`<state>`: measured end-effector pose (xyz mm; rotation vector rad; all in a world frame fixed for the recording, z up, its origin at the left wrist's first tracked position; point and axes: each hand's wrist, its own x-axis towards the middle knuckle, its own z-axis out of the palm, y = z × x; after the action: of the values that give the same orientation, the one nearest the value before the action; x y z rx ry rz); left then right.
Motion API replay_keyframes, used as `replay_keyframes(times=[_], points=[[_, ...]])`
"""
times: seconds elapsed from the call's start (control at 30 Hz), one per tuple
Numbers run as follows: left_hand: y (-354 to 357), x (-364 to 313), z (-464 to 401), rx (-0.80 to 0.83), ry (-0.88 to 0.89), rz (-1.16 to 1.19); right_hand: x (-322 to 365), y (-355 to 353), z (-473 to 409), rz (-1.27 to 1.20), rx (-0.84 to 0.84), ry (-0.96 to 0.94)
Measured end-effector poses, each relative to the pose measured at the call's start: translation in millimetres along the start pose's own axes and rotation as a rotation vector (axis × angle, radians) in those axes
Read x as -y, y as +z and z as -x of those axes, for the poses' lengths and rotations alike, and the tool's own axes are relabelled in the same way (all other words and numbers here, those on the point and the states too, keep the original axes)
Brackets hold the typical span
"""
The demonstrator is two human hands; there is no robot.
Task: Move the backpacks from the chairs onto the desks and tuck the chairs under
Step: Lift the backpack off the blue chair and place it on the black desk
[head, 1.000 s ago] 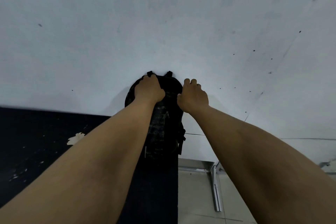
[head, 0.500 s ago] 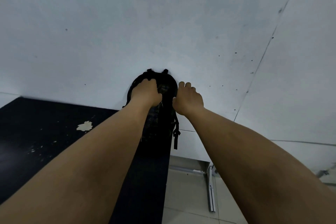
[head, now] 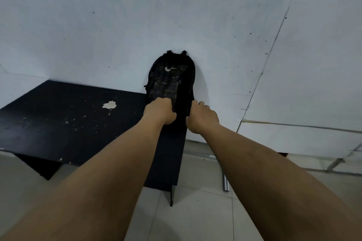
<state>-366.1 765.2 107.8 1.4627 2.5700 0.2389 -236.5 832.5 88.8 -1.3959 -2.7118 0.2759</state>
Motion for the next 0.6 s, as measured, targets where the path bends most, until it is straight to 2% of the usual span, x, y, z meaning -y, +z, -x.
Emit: replay_keyframes(times=[0.2,0.37,0.43,0.6], points=[[49.9,-6.6,64.8,0.092,-0.022,0.027,-15.2,35.8,74.2,-0.007,0.140,-0.010],[134.2,-11.4,144.5,0.211,-0.072,0.039,-45.9,71.1,153.4,0.066,0.262,-0.062],[171.0,-16.5,181.2,0.318,-0.099,0.016,-63.9,91.7,183.4,0.102,0.367,-0.071],[236.2,-37.2,271.2,0.673,-0.155,0.127,-116.1,142.8,262.7,0.131,0.645,-0.116]])
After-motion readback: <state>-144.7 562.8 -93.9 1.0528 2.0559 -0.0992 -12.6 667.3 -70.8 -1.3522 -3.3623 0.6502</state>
